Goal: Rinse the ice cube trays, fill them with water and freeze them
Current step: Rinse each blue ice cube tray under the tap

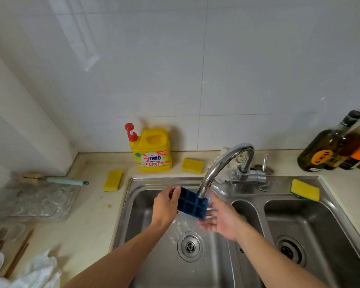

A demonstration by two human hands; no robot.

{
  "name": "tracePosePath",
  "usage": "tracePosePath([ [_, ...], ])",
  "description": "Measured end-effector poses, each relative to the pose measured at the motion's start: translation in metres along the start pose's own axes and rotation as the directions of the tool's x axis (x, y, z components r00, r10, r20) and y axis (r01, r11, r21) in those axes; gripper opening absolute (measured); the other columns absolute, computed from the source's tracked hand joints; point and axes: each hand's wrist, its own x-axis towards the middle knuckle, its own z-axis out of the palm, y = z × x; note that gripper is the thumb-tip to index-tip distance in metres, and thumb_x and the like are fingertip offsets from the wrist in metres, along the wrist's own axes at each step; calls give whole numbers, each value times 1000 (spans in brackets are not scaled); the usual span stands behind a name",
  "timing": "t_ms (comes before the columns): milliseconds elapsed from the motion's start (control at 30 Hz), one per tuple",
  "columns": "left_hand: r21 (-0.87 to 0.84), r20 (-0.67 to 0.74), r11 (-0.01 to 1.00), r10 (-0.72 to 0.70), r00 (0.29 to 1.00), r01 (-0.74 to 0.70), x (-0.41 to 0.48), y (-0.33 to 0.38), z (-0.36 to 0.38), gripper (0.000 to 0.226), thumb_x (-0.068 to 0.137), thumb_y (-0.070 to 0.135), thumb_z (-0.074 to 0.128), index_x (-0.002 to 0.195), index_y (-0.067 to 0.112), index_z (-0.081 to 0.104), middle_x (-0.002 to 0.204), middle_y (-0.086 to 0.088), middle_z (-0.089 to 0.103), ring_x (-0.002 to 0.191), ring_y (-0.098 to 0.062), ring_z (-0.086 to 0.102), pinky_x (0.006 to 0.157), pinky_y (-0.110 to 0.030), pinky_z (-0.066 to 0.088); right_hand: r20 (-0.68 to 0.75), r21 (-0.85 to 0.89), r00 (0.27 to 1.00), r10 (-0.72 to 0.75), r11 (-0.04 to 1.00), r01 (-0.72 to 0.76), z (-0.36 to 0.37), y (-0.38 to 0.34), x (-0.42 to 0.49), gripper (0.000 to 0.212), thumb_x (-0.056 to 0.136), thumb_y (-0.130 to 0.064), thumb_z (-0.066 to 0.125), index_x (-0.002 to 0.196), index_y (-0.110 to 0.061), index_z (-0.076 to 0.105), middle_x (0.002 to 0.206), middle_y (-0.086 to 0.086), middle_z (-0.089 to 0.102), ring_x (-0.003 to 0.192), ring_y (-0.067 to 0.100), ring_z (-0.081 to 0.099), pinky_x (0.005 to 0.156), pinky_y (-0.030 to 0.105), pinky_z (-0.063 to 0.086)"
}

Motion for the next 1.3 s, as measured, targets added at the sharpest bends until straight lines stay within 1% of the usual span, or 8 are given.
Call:
tracePosePath([
  [267,-58,267,998,-20,964,37,-11,-22,14,28,108,30,44,108,15,68,98,-9,71,89,-21,70,65,-27,60,133,-122,975,176,980,-160,-31,23,-7,72,95,-67,49,132,-5,57,108,30,72,82,34,71,68,37,59],
  [500,-21,425,998,-50,904,65,-22,-30,60,20,108,30,45,105,27,64,106,-2,71,100,-17,68,91,-39,56,-226,-307,965,-135,950,61,-70,37,-31,38,97,-47,64,114,-13,65,84,13,73,58,21,65,58,32,56],
  [633,16,410,994,-105,906,108,-29,-28,95,16,107,24,49,97,24,63,101,-8,72,84,-14,70,77,-32,56,-339,-497,833,-437,835,236,-104,28,-63,20,97,-43,64,109,-27,60,84,3,74,58,12,67,56,29,58],
  [800,111,491,990,-135,860,92,-46,-20,137,23,105,19,52,88,14,67,86,-9,73,68,-14,66,66,-32,51,-290,-661,632,-718,628,411,-144,0,-106,37,95,-43,63,129,-33,51,109,-12,67,82,-5,68,64,14,55],
  [967,155,493,988,-93,865,18,-61,4,179,28,102,17,53,81,12,70,72,-5,70,67,-17,64,64,-30,47,-200,-725,393,-897,406,557,-184,-32,-155,56,95,-44,65,145,-30,45,127,-12,60,95,2,68,74,21,59],
  [1133,194,432,980,-49,901,-40,-88,34,228,23,100,17,56,83,10,71,71,-3,71,62,-14,64,66,-29,48,-79,-801,181,-980,170,574,-246,-30,-182,56,92,-67,55,143,-54,35,123,-33,53,93,4,65,66,12,54],
  [1200,202,414,978,-38,909,-51,-99,44,244,24,100,17,56,82,10,71,74,-7,73,61,-15,65,65,-30,50,-68,-854,284,-956,203,479,-280,-7,-172,58,94,-61,57,146,-44,37,130,-21,55,99,4,64,73,16,57],
  [1300,219,375,975,-44,926,-43,-115,54,263,25,100,19,55,82,17,72,79,-6,75,64,-17,70,58,-31,52,-146,-916,585,-798,331,224,-333,44,-155,65,96,-52,59,152,-27,38,143,-2,54,117,8,59,96,30,56],
])
